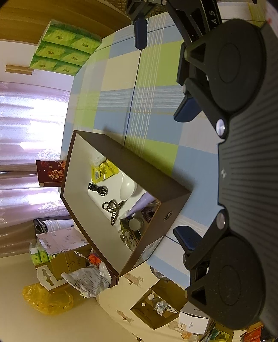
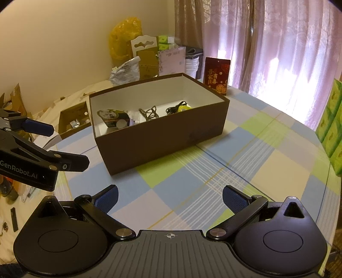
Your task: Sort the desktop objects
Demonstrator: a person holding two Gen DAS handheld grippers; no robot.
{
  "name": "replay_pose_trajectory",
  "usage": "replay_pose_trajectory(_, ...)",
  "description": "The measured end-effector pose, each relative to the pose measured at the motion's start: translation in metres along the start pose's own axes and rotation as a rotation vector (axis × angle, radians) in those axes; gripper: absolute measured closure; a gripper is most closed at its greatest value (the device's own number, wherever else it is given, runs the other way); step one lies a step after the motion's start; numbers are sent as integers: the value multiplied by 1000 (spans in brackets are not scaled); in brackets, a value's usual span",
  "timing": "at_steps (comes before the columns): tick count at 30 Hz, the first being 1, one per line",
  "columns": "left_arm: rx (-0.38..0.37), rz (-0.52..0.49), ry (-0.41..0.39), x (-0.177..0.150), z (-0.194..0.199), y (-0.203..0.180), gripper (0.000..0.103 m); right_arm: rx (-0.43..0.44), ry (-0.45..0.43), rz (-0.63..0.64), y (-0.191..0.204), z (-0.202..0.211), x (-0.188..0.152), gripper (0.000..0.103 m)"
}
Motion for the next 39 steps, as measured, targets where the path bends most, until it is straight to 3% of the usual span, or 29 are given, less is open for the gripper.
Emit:
replay_pose_trajectory(17,24,2,2,-12,13,-8,1,13,2,2,-2,10,-10,2)
replay_pose_trajectory(39,56,-11,45,-19,0,-13,1,15,47,-20,-15,2,-22,2)
Point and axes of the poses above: each gripper's, at about its wrist camera, not at the fingertips, and z roughly against the way its jaws point, y to its left, x to its top, the point moved 2 cm from there along -z, roughly the way its jaws point, and after that the axes turned 10 degrees about -y, right-handed, at the moved point
